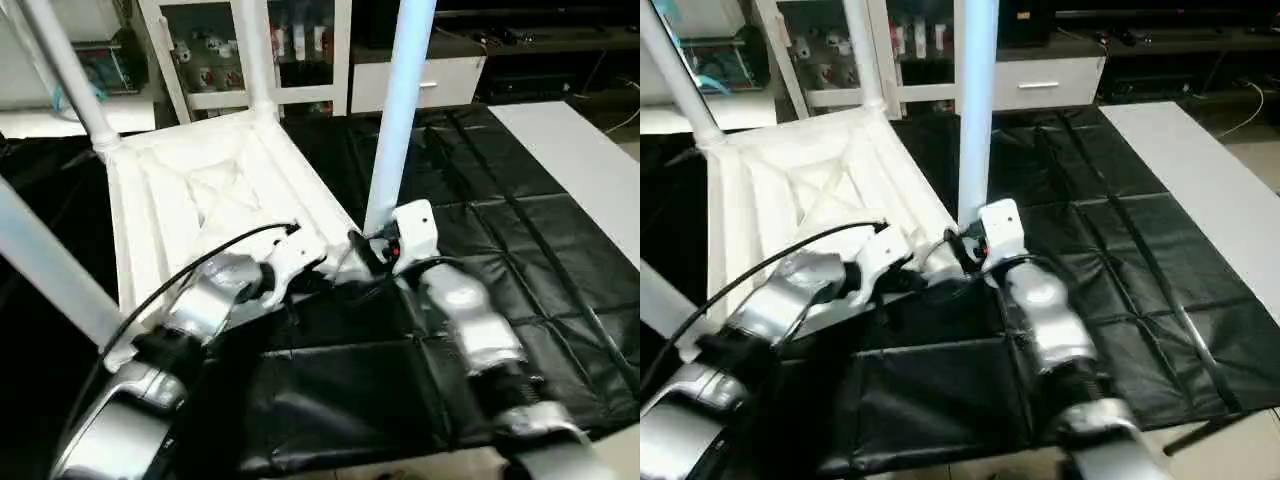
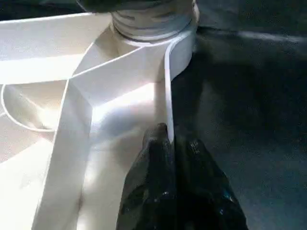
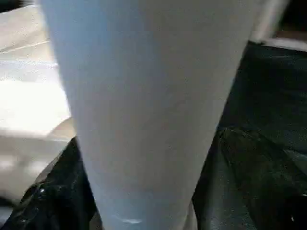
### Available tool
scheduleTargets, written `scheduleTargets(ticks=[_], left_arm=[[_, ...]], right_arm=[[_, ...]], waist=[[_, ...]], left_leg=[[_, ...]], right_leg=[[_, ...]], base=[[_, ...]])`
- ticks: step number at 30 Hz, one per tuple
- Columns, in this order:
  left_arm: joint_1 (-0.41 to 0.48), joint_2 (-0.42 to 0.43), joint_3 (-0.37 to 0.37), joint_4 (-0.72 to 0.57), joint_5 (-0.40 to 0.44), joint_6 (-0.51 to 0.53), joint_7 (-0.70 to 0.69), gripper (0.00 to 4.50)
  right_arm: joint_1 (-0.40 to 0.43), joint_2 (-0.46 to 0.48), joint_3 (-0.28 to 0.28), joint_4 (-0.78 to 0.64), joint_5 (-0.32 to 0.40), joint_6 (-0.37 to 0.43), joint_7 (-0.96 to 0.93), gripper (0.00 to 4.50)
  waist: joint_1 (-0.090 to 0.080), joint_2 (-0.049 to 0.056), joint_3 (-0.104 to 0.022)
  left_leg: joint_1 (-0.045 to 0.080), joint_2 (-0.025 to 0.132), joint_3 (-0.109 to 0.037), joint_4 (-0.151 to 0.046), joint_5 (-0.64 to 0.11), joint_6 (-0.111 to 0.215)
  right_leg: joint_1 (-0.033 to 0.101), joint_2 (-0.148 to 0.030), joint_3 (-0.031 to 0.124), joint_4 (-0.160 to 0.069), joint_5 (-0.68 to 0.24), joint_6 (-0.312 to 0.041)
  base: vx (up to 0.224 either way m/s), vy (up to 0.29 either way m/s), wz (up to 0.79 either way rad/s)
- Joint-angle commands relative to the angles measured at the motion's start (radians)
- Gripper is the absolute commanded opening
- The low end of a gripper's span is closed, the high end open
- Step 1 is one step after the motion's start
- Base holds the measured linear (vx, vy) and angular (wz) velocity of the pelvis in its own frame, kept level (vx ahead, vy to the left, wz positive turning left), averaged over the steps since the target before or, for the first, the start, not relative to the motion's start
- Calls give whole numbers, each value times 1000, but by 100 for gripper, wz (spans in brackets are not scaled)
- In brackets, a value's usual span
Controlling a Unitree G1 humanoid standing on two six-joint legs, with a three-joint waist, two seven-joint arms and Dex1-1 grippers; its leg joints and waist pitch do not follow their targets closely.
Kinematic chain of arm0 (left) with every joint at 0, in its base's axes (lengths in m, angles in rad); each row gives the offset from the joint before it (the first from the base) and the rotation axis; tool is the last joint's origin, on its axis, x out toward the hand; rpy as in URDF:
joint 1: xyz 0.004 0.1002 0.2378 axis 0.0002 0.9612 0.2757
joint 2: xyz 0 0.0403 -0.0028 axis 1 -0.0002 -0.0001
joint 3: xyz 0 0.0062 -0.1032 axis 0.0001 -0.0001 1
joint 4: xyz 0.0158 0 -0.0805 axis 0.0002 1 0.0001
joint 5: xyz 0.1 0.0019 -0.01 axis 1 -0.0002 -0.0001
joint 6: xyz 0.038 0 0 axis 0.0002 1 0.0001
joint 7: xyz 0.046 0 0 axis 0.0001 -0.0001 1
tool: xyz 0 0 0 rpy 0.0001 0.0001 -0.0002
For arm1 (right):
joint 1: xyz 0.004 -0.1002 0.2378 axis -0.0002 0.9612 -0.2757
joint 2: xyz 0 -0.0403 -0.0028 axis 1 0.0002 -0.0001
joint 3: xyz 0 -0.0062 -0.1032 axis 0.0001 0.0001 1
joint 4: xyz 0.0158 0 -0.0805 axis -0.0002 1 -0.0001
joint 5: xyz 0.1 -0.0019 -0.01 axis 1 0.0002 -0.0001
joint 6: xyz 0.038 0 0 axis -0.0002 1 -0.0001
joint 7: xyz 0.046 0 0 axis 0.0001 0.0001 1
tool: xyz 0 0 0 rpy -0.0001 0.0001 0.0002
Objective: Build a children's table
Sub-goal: Rotate leg to tighten
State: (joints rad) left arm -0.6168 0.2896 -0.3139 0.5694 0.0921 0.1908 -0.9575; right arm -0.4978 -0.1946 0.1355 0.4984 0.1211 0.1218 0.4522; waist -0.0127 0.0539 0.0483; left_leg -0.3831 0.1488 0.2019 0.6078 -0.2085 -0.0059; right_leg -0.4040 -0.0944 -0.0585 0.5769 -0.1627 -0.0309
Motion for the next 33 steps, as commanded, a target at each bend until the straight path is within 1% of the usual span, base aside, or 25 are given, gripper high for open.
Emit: scheduleTargets(ticks=[1, 2, 3, 4, 6, 7, 8, 10, 11, 12, 13, 14, 15, 16, 18, 19, 20, 22, 23, 26, 27, 28, 29, 32, 33], left_arm=[[54, 28, -31, -7, -5, 6, -66, 0], [65, 32, -35, -22, -13, 2, -86, 0], [79, 39, -41, -44, -24, 7, -115, 0], [96, 50, -51, -75, -43, 5, -161, 0], [123, 67, -67, -127, -76, 5, -235, 0], [135, 80, -80, -154, -84, 17, -266, 0], [144, 91, -90, -177, -87, 31, -286, 0], [149, 103, -103, -197, -86, 55, -310, 0], [149, 106, -105, -201, -85, 61, -316, 0], [146, 107, -105, -203, -85, 64, -322, 0], [143, 107, -103, -203, -85, 66, -325, 0], [142, 107, -102, -202, -85, 67, -325, 0], [141, 106, -101, -201, -85, 67, -324, 0], [140, 106, -99, -200, -85, 67, -324, 0], [137, 107, -100, -195, -84, 69, -326, 0], [136, 107, -100, -194, -83, 69, -326, 0], [133, 105, -100, -190, -83, 72, -325, 0], [127, 101, -100, -184, -82, 73, -321, 0], [124, 99, -100, -181, -82, 76, -318, 0], [124, 101, -101, -175, -75, 72, -312, 0], [124, 101, -100, -173, -75, 72, -312, 0], [121, 100, -99, -169, -74, 71, -312, 0], [120, 99, -98, -166, -73, 70, -312, 0], [117, 98, -97, -162, -71, 69, -311, 0], [115, 98, -96, -157, -70, 67, -309, 0]], right_arm=[[30, -67, 17, -70, 49, 55, 163, 388], [45, -97, 36, -100, 63, 58, 230, 388], [60, -133, 59, -132, 70, 51, 297, 388], [75, -176, 82, -164, 78, 42, 372, 388], [93, -226, 98, -201, 86, 36, 460, 388], [99, -248, 101, -216, 99, 48, 508, 388], [104, -268, 102, -231, 108, 62, 547, 388], [110, -306, 106, -245, 121, 81, 610, 388], [112, -318, 107, -247, 122, 83, 626, 388], [115, -330, 105, -248, 130, 89, 645, 388], [117, -339, 103, -250, 138, 93, 659, 388], [118, -342, 103, -250, 141, 94, 662, 388], [118, -344, 103, -250, 143, 95, 667, 388], [118, -346, 104, -250, 145, 97, 672, 388], [119, -352, 108, -253, 149, 104, 701, 388], [119, -353, 108, -254, 149, 105, 705, 388], [117, -353, 111, -251, 148, 106, 718, 388], [112, -352, 113, -242, 145, 105, 726, 388], [107, -351, 116, -231, 143, 103, 736, 388], [102, -351, 127, -217, 136, 101, 757, 388], [102, -350, 128, -217, 136, 102, 761, 388], [101, -350, 128, -217, 138, 104, 766, 388], [100, -351, 129, -216, 141, 105, 771, 388], [98, -350, 130, -212, 141, 105, 773, 388], [95, -348, 131, -205, 138, 103, 772, 361]], waist=[[11, -10, -67], [13, -10, -68], [19, -11, -69], [25, -10, -67], [28, -10, -67], [31, -6, -63], [31, -6, -62], [33, -6, -61], [36, -8, -59], [40, -7, -58], [44, -10, -58], [45, -8, -58], [46, -9, -59], [45, -10, -61], [47, -7, -63], [47, -9, -64], [48, -8, -64], [50, -9, -65], [51, -7, -65], [51, -6, -64], [50, -7, -64], [49, -12, -65], [51, -10, -65], [52, -9, -65], [51, -6, -65]], left_leg=[[19, 84, -38, -80, -161, 108], [19, 84, -38, -79, -150, 113], [19, 84, -37, -78, -147, 118], [19, 85, -38, -79, -143, 121], [19, 86, -37, -78, -146, 120], [19, 86, -36, -81, -177, 110], [22, 87, -36, -83, -200, 98], [25, 89, -37, -85, -215, 85], [27, 90, -37, -87, -230, 76], [31, 90, -35, -87, -248, 63], [32, 89, -36, -89, -256, 52], [33, 88, -36, -89, -257, 48], [33, 88, -36, -89, -251, 42], [29, 86, -37, -88, -238, 43], [27, 85, -38, -85, -209, 54], [26, 84, -36, -84, -205, 59], [25, 85, -37, -83, -196, 65], [24, 85, -36, -81, -187, 73], [24, 85, -37, -82, -185, 74], [25, 86, -37, -83, -203, 67], [25, 86, -38, -84, -204, 65], [25, 86, -37, -83, -203, 66], [25, 85, -38, -82, -195, 68], [25, 86, -38, -82, -187, 71], [26, 85, -37, -81, -192, 70]], right_leg=[[52, -64, 40, -45, -116, -238], [51, -66, 41, -44, -106, -241], [54, -66, 39, -42, -102, -245], [53, -67, 40, -43, -99, -244], [52, -67, 40, -42, -104, -244], [50, -66, 40, -46, -153, -243], [48, -64, 39, -50, -188, -238], [47, -64, 40, -52, -210, -233], [44, -63, 41, -55, -234, -230], [40, -63, 42, -58, -261, -223], [39, -64, 43, -60, -276, -217], [39, -63, 43, -60, -277, -215], [38, -62, 44, -59, -263, -214], [42, -64, 44, -57, -246, -215], [45, -64, 43, -53, -209, -220], [46, -63, 42, -53, -201, -222], [46, -64, 42, -51, -190, -226], [47, -65, 41, -51, -184, -230], [47, -65, 41, -51, -186, -230], [46, -64, 40, -53, -206, -228], [47, -63, 39, -52, -204, -228], [47, -63, 40, -52, -202, -228], [47, -64, 40, -51, -198, -229], [47, -65, 40, -51, -197, -229], [46, -63, 39, -52, -198, -230]], base=[[0, 0, 0], [0, 0, 0], [0, 0, 0], [0, 0, 0], [0, 0, 0], [0, 0, 0], [0, 0, 0], [0, 0, 0], [0, 0, 0], [0, 0, 0], [0, 0, 0], [0, 0, 0], [0, 0, 0], [0, 0, 0], [0, 0, 0], [0, 0, 0], [0, 0, 0], [0, 0, 0], [0, 0, 0], [0, 0, 0], [0, 0, 0], [0, 0, 0], [0, 0, 0], [0, 0, 0], [0, 0, 0]])
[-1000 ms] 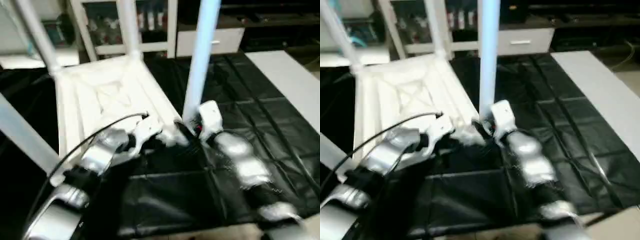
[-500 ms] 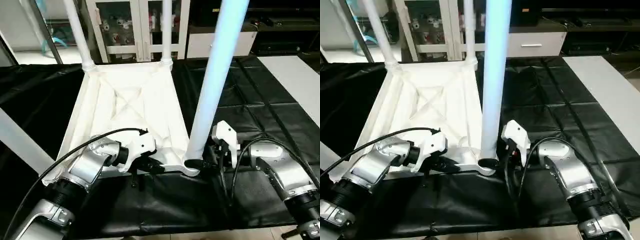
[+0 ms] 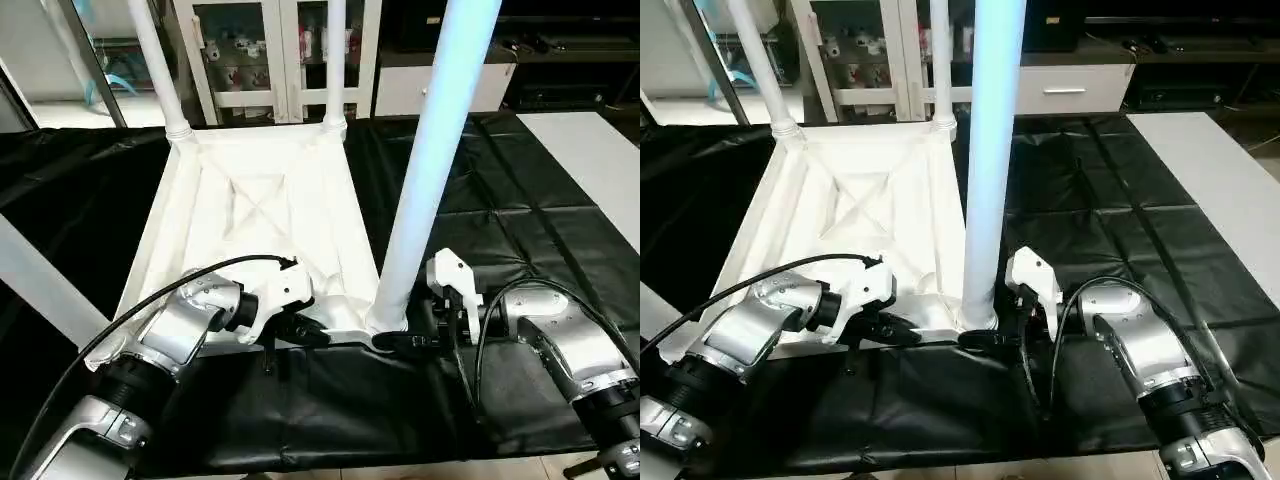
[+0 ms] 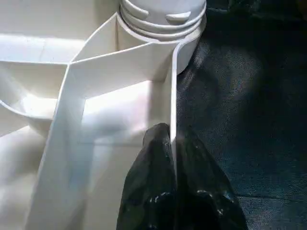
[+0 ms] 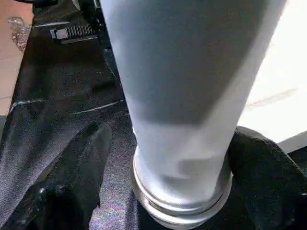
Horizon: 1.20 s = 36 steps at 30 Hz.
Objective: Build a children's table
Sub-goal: Rotate leg to tighten
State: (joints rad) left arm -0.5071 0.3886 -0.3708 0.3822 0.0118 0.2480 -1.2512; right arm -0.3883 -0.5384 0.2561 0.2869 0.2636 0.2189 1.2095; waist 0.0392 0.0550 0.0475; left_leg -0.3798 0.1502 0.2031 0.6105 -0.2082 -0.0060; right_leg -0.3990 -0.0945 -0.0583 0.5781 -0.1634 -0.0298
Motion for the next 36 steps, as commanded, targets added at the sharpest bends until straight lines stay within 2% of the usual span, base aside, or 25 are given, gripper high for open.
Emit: scheduleTargets(ticks=[1, 10, 11, 15, 17, 20, 24, 27, 28, 29, 31, 32, 34, 35, 36], left_arm=[[0, -2, -37, 38, 12, 9, -13, 0], [-9, -12, -33, 49, 12, 11, -2, 0], [-10, -13, -33, 50, 12, 10, -1, 0], [-13, -16, -33, 59, 13, 5, 2, 0], [-14, -19, -33, 62, 13, 6, 3, 0], [-11, -19, -33, 61, 13, 7, 4, 0], [-3, -23, -24, 66, 12, 4, 21, 0], [-21, -36, -13, 98, 12, -1, 38, 0], [-39, -51, -5, 126, 15, -3, 57, 0], [-42, -53, -4, 129, 15, -3, 60, 0], [-67, -72, 5, 161, 23, -3, 97, 0], [-76, -79, 8, 173, 27, -2, 112, 0], [-98, -97, 14, 203, 33, -9, 146, 0], [-98, -97, 14, 203, 33, -9, 146, 0], [-117, -114, 18, 230, 40, -15, 176, 0]], right_arm=[[-20, 0, 10, 18, -8, 4, 15, 361], [-26, 5, 24, 52, -34, -12, 35, 286], [-27, 5, 25, 55, -35, -13, 37, 278], [-33, 1, 34, 71, -44, -22, 49, 249], [-33, -2, 42, 78, -52, -28, 62, 246], [-28, -1, 47, 79, -56, -30, 66, 242], [-9, 37, 26, 83, -48, -17, 18, 238], [-10, 93, -22, 123, -56, -35, -109, 236], [-11, 124, -50, 144, -47, -32, -170, 236], [-11, 128, -54, 147, -45, -31, -177, 234], [-9, 167, -85, 165, -31, -22, -249, 231], [-9, 181, -97, 172, -28, -17, -272, 224], [-6, 222, -116, 186, -30, -19, -343, 220], [-6, 222, -116, 186, -30, -19, -343, 216], [-9, 262, -134, 208, -39, -21, -420, 214]], waist=[[0, -8, -64], [4, -11, -65], [4, -14, -65], [6, -12, -64], [7, -14, -62], [8, -13, -62], [6, -12, -59], [-2, -5, -50], [-9, -8, -47], [-19, -8, -43], [-26, -9, -42], [-39, -9, -39], [-53, -4, -37], [-57, -3, -36], [-66, -4, -35]], left_leg=[[23, 83, -38, -84, -195, 69], [23, 84, -38, -83, -194, 64], [23, 84, -38, -83, -189, 67], [22, 84, -38, -83, -192, 69], [23, 84, -38, -85, -212, 63], [25, 85, -39, -86, -219, 57], [25, 84, -40, -89, -239, 49], [33, 82, -43, -95, -329, 18], [38, 80, -47, -96, -381, -4], [42, 78, -50, -98, -433, -21], [43, 75, -57, -100, -469, -35], [43, 74, -64, -102, -513, -46], [51, 73, -69, -100, -566, -53], [52, 73, -71, -101, -581, -57], [51, 72, -76, -102, -607, -59]], right_leg=[[41, -63, 39, -53, -198, -231], [42, -65, 39, -52, -209, -229], [42, -65, 39, -52, -207, -230], [42, -66, 39, -53, -215, -229], [41, -65, 39, -57, -244, -224], [41, -66, 39, -57, -259, -217], [42, -66, 40, -60, -275, -214], [35, -66, 39, -74, -402, -188], [31, -66, 38, -81, -467, -169], [26, -66, 36, -87, -525, -150], [28, -67, 31, -92, -579, -125], [24, -67, 26, -100, -636, -92], [17, -66, 19, -108, -663, -77], [16, -65, 16, -110, -664, -74], [20, -64, 8, -114, -667, -63]], base=[[0, 0, 0], [0, 0, 0], [0, 0, 0], [0, 0, 0], [0, 0, 0], [0, 0, 0], [0, 0, 0], [0, 0, 0], [0, 0, 0], [0, 0, 0], [-27, 2, -4], [-59, 10, -9], [-57, 11, -7], [0, 0, 0], [0, 0, 0]])
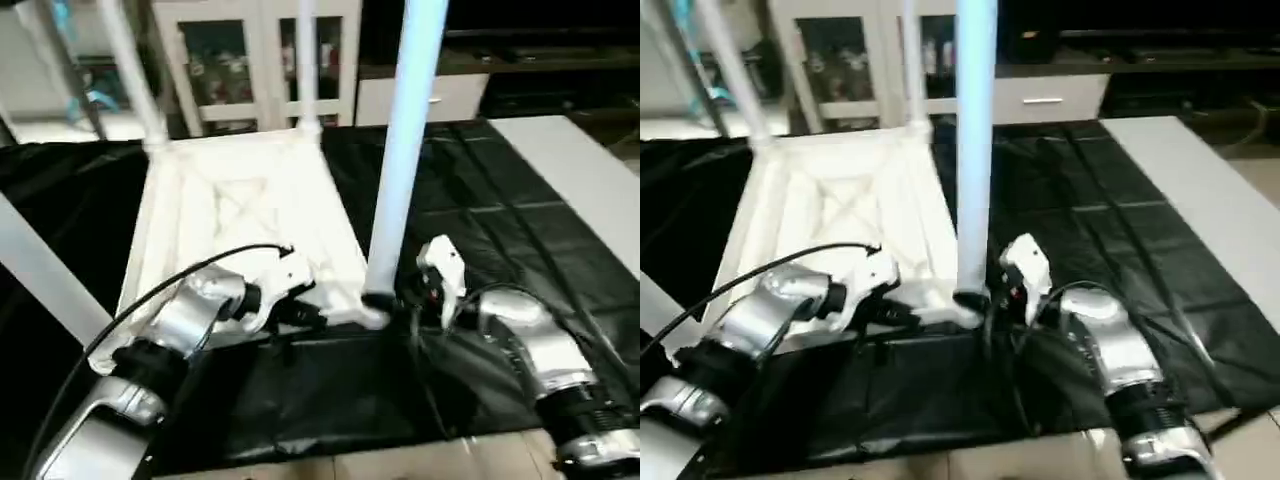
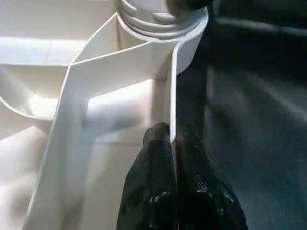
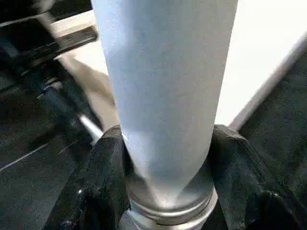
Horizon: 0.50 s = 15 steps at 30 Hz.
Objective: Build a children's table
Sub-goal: Rotate leg to tighten
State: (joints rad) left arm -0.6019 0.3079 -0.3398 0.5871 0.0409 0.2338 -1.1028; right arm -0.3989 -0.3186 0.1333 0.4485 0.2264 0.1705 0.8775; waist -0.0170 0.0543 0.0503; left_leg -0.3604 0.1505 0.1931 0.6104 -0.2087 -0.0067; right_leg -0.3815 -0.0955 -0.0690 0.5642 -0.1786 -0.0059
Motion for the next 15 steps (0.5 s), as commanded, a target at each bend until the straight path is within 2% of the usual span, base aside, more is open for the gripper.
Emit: scheduleTargets(ticks=[1, 2, 3, 4, 5, 6, 7, 8, 9, 10, 11, 12, 13, 14, 15], left_arm=[[-42, -50, -9, 52, 20, -7, 65, 0], [-58, -64, -3, 74, 24, -9, 93, 0], [-70, -73, 0, 90, 27, -11, 112, 0], [-90, -86, 6, 119, 38, -17, 156, 0], [-90, -86, 6, 119, 38, -17, 156, 0], [-114, -101, 13, 158, 47, -20, 193, 0], [-114, -101, 13, 158, 47, -20, 193, 0], [-124, -106, 14, 174, 55, -22, 215, 0], [-136, -114, 18, 191, 57, -24, 235, 0], [-143, -118, 20, 201, 58, -25, 246, 0], [-149, -123, 24, 211, 60, -28, 260, 0], [-151, -126, 26, 216, 60, -32, 268, 0], [-155, -129, 27, 231, 65, -41, 271, 0], [-155, -129, 27, 231, 65, -41, 271, 0], [-157, -131, 29, 242, 69, -49, 273, 0]], right_arm=[[-9, 89, -35, 85, -19, 23, -202, 213], [-22, 121, -54, 121, -33, 22, -292, 212], [-37, 146, -70, 157, -51, 13, -387, 211], [-65, 180, -97, 215, -71, 2, -525, 211], [-65, 180, -97, 215, -71, 2, -525, 211], [-98, 216, -130, 275, -85, -11, -667, 211], [-98, 216, -130, 275, -85, -11, -667, 211], [-115, 233, -148, 304, -84, -19, -733, 211], [-140, 260, -171, 341, -85, -26, -834, 210], [-156, 276, -185, 364, -86, -29, -897, 210], [-173, 296, -194, 381, -86, -35, -947, 210], [-181, 309, -198, 390, -88, -40, -974, 210], [-196, 329, -190, 400, -107, -59, -993, 210], [-196, 329, -190, 400, -107, -59, -993, 210], [-208, 347, -179, 407, -123, -83, -996, 209]], waist=[[-22, 3, -34], [-31, 2, -33], [-46, 13, -27], [-64, 28, -19], [-59, 35, -22], [-14, 52, -25], [-5, 16, -36], [-17, -14, -41], [-31, -32, -56], [-24, -33, -44], [-10, 3, -49], [-27, 14, -54], [-29, 29, -58], [-33, 24, -65], [-35, 17, -61]], left_leg=[[41, 69, -66, -101, -641, -62], [42, 66, -68, -100, -656, -64], [42, 69, -79, -111, -721, -78], [16, 86, -93, -153, -823, -101], [-19, 99, -99, -185, -858, -117], [-78, 98, -57, -266, -953, -146], [-25, 87, -32, -250, -831, -116], [76, 49, -67, -57, -629, -138], [53, 30, -78, 28, -431, -83], [-61, 44, -107, -6, -161, -50], [-68, 53, -114, -47, -131, -72], [-49, 72, -114, -86, -239, -93], [-41, 73, -117, -98, -337, -110], [-23, 74, -107, -93, -390, -105], [-26, 72, -101, -95, -412, -94]], right_leg=[[-6, -60, 8, -110, -669, -76], [-6, -58, -1, -116, -677, -65], [1, -49, -28, -119, -672, -47], [40, -35, -57, -83, -571, -51], [84, -32, -47, -6, -439, -72], [133, 1, -58, 123, -170, -87], [85, -6, -4, 119, -234, -67], [-51, -135, 55, -67, -734, -107], [-27, -184, 57, -108, -854, -112], [56, -185, 50, -74, -834, -91], [74, -152, 28, -63, -738, -105], [39, -76, -1, -35, -484, -125], [39, -64, -2, -14, -286, -169], [27, -70, 9, -17, -187, -223], [26, -73, 12, -22, -190, -238]], base=[[-57, 14, -5], [-63, 16, -7], [-63, 16, -7], [0, 0, 0], [-111, 36, -12], [-111, 36, -12], [-81, -33, 6], [45, -102, -6], [45, -102, -6], [77, -54, -50], [50, 19, -41], [50, 19, -41], [0, 0, 0], [0, 0, 0], [0, 0, 0]])
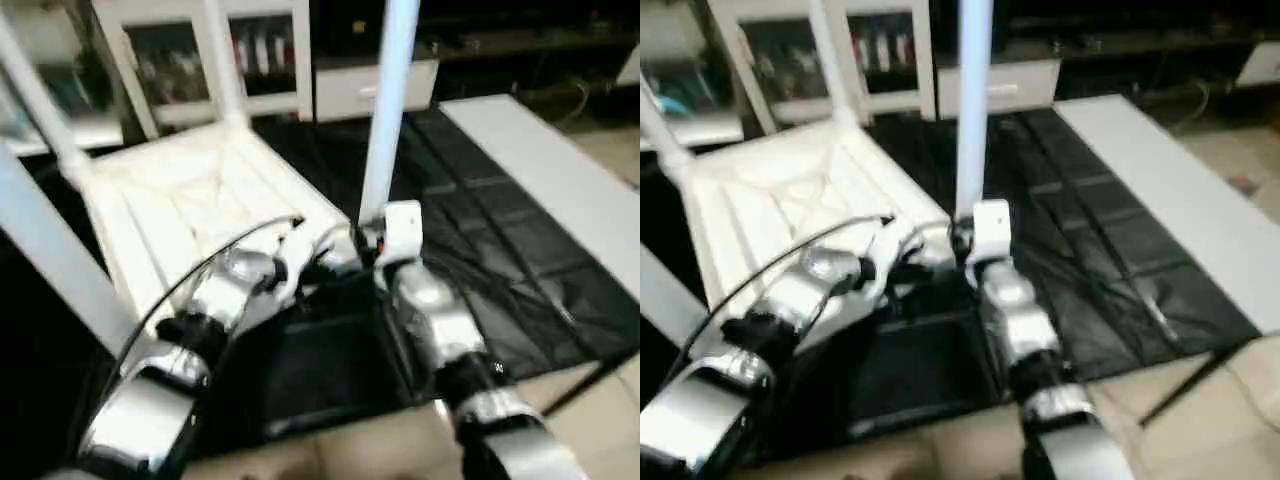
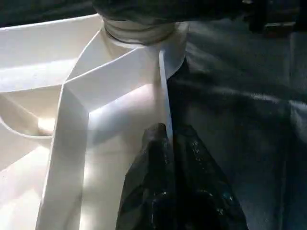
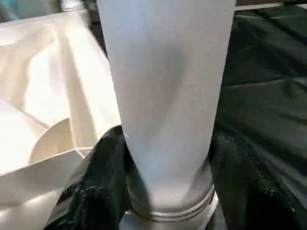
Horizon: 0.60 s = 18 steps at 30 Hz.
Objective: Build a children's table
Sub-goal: Rotate leg to tighten
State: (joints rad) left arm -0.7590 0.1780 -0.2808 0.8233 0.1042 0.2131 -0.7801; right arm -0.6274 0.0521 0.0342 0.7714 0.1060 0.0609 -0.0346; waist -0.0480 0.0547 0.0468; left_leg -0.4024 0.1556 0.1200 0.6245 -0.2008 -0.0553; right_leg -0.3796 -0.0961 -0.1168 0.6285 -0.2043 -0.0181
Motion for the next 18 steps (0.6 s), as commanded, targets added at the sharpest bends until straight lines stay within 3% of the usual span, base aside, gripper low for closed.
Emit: scheduleTargets(ticks=[1, 3, 4, 5, 6, 9, 11, 12, 13, 15, 16, 18], left_arm=[[-4, -1, -30, 23, 10, -41, -50, 0], [-4, 3, -29, 23, 10, -43, -52, 0], [-7, 6, -26, 35, 13, -53, -50, 0], [-7, 6, -26, 35, 13, -53, -50, 0], [-7, 7, -24, 39, 15, -57, -50, 0], [20, 33, -29, 10, 16, -62, -70, 0], [41, 52, -38, -9, 20, -69, -94, 0], [45, 57, -41, -10, 23, -75, -101, 0], [55, 68, -44, -22, 21, -79, -118, 0], [74, 89, -52, -48, 15, -92, -162, 0], [85, 99, -56, -63, 10, -95, -190, 0], [95, 110, -62, -80, 7, -93, -217, 0]], right_arm=[[2, 1, -49, 90, -24, -22, -53, 209], [5, 6, -36, 69, -20, -44, -3, 209], [2, 8, -15, 60, -21, -85, 25, 209], [2, 8, -15, 60, -21, -85, 25, 209], [3, 4, -6, 57, -26, -101, 23, 265], [47, -22, 6, -44, -7, -95, 97, 279], [80, -54, 39, -118, -12, -69, 171, 313], [87, -64, 50, -129, -21, -68, 199, 313], [106, -83, 72, -157, -26, -56, 249, 322], [146, -116, 97, -223, -11, -21, 344, 329], [172, -142, 114, -265, 0, 1, 404, 353], [194, -170, 131, -305, 5, 9, 454, 353]], waist=[[-2, 11, -55], [3, 10, -55], [6, 0, -57], [10, 4, -58], [10, 4, -58], [20, 6, -64], [34, 5, -67], [35, 5, -67], [37, 11, -66], [38, 7, -63], [37, 5, -61], [42, 4, -58]], left_leg=[[11, 61, -19, -106, -437, -26], [5, 62, -15, -105, -396, 0], [4, 65, -12, -105, -354, 20], [4, 66, -9, -106, -300, 38], [4, 67, -7, -106, -275, 47], [13, 75, 5, -104, -177, 92], [17, 78, 15, -97, -100, 139], [17, 77, 17, -97, -102, 146], [19, 76, 19, -97, -125, 145], [19, 78, 21, -100, -152, 141], [21, 81, 22, -106, -190, 124], [25, 82, 25, -109, -216, 103]], right_leg=[[29, -77, 64, -93, -214, -232], [36, -83, 67, -101, -258, -218], [38, -83, 69, -102, -235, -219], [43, -81, 68, -99, -200, -227], [44, -80, 68, -97, -178, -231], [49, -75, 66, -87, -51, -256], [51, -71, 65, -75, 68, -272], [50, -72, 65, -75, 71, -273], [51, -73, 65, -76, 49, -272], [52, -71, 67, -81, 20, -265], [50, -69, 70, -83, -30, -256], [49, -68, 75, -88, -72, -247]], base=[[0, 0, 0], [0, 0, 0], [0, 0, 0], [0, 0, 0], [0, 0, 0], [0, 0, 0], [0, 0, 0], [0, 0, 0], [0, 0, 0], [0, 0, 0], [0, 0, 0], [0, 0, 0]])
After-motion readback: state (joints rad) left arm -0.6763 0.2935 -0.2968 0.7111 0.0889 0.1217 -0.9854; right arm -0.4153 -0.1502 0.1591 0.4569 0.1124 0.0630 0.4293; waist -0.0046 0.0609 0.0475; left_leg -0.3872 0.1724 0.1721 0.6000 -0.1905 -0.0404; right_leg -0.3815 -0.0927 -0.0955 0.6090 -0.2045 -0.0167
